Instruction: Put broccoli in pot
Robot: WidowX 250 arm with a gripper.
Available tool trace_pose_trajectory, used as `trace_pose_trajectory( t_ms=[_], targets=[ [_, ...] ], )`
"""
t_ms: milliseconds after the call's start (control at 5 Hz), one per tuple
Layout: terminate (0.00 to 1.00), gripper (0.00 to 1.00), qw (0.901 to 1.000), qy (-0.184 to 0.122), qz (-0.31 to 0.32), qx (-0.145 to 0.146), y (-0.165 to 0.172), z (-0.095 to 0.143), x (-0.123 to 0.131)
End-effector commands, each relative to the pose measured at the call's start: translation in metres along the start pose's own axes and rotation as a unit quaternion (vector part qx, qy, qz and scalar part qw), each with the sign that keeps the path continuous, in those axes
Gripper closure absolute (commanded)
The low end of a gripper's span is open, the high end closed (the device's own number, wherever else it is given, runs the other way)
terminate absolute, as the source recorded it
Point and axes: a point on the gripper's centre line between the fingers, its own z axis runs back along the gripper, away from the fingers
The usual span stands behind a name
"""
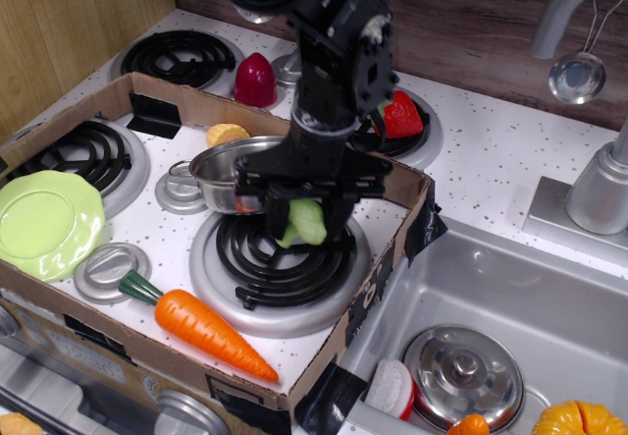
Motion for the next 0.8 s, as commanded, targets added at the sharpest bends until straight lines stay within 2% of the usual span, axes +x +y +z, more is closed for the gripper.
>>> trace_pose_trajectory(
  t_ms=[0, 200, 400, 600],
  targets=[
    [0.00, 1.00, 0.9984, -0.054, -0.003, -0.018, 0.017, 0.054, 0.010],
    [0.00, 1.00, 0.9986, -0.050, -0.007, -0.018, 0.026, 0.075, 0.011],
    [0.00, 1.00, 0.9981, -0.057, -0.021, -0.012, 0.034, 0.086, 0.019],
    [0.00, 1.00, 0.9939, -0.066, -0.087, -0.019, 0.042, 0.079, 0.048]
  ],
)
